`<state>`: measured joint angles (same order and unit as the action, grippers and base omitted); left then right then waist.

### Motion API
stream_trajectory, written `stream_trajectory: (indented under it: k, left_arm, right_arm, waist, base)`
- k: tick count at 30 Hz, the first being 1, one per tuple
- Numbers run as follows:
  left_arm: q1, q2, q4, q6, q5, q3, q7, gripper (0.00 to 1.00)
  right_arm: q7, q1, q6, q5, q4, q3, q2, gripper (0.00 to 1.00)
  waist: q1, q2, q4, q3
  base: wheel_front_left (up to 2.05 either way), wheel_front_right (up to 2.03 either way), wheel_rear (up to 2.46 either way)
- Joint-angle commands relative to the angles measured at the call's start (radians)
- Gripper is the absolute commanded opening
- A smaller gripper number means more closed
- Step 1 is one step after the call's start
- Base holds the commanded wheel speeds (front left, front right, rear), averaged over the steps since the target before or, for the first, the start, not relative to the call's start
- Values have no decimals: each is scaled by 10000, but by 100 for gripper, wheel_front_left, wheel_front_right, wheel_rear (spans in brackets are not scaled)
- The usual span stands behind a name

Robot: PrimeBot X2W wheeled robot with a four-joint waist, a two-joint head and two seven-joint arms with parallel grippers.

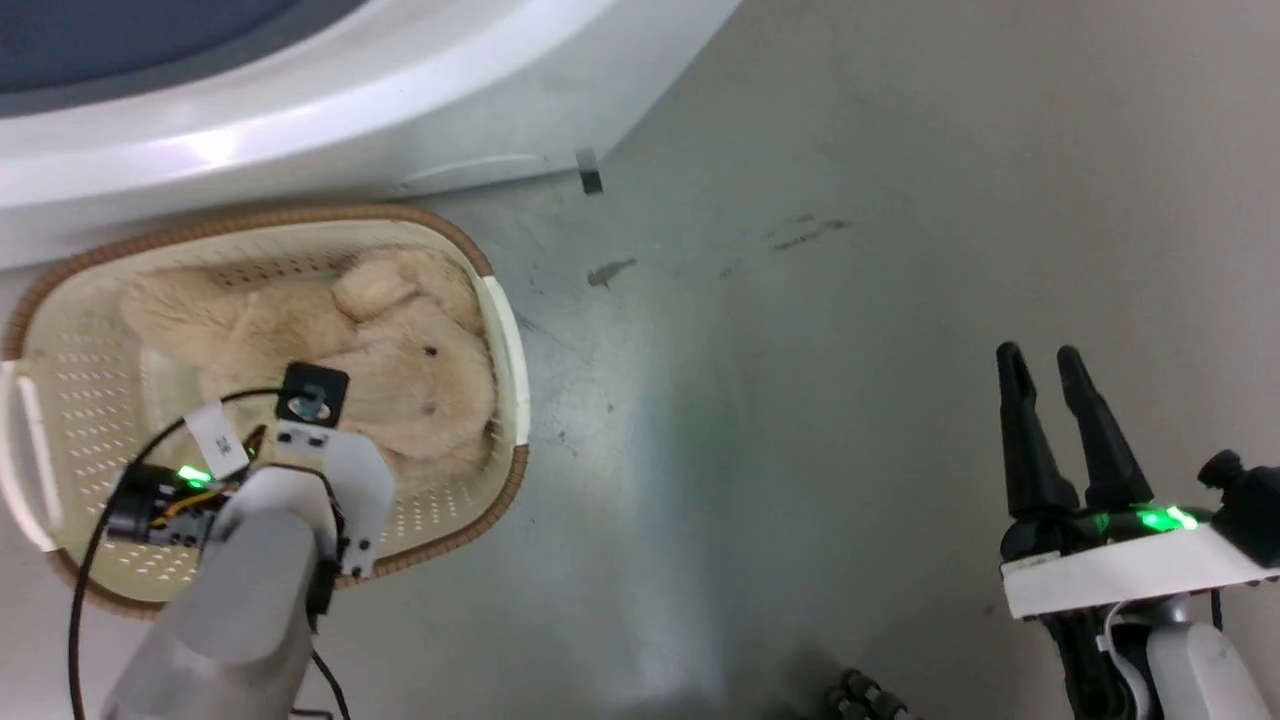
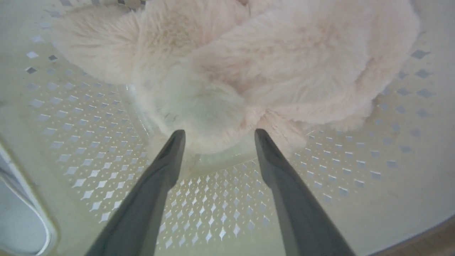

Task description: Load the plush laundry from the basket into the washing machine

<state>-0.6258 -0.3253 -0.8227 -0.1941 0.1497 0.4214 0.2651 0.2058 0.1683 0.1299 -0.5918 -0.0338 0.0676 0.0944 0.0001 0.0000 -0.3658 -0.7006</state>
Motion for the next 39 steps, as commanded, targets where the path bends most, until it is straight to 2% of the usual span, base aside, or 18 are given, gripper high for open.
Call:
stream_trajectory:
  k: [1, 9, 13, 20, 27, 28, 30, 34, 39]
  left_arm:
    - [-276, -98, -176, -98, -63, 122, 85, 100]
    - [-788, -409, -345, -484, 339, 229, 168, 100]
    - [-1189, -552, -118, -835, 740, -28, -428, 100]
    - [-1705, -880, -357, -948, 777, 431, -249, 100]
    - [-1837, -967, -379, -837, 1051, 566, -190, 100]
    - [-1818, -950, -334, -778, 1081, 581, -249, 0]
    - [-1764, -910, -247, -663, 1177, 574, -404, 0]
    - [-1517, -732, -26, -753, 1585, 217, -1321, 0]
    - [-976, -462, -67, -585, 1867, 131, -2413, 0]
  right_arm:
    - [94, 198, 7, -160, -34, 17, 70, 100]
    - [262, 554, 7, -673, -10, 19, 159, 100]
    - [346, 723, 7, -939, 33, -4, 196, 100]
    - [491, 916, 8, -1354, -23, 137, 255, 100]
    - [559, 1068, 8, -1606, 64, 274, 295, 100]
    - [559, 1080, 8, -1609, 63, 275, 301, 100]
    - [559, 1104, 8, -1598, 34, 279, 309, 100]
    - [559, 1067, 8, -1504, -81, 227, 360, 100]
    - [559, 808, 8, -1233, -144, -65, 426, 100]
  waist:
    - [-1, 0, -137, -228]
    - [-1, 0, -479, -1011]
    - [-1, 0, -633, -1472]
    - [-1, 0, -873, -2134]
    - [-1, 0, -1014, -2565]
    - [-1, 0, -1009, -2579]
    - [-1, 0, -998, -2574]
    - [-1, 0, -910, -2285]
    - [-1, 0, -584, -1413]
  base:
    - [0, 0, 0]
    - [0, 0, 0]
    - [0, 0, 0]
    - [0, 0, 0]
    - [0, 0, 0]
    - [0, 0, 0]
    - [0, 0, 0]
    - [0, 0, 0]
    - [0, 0, 0]
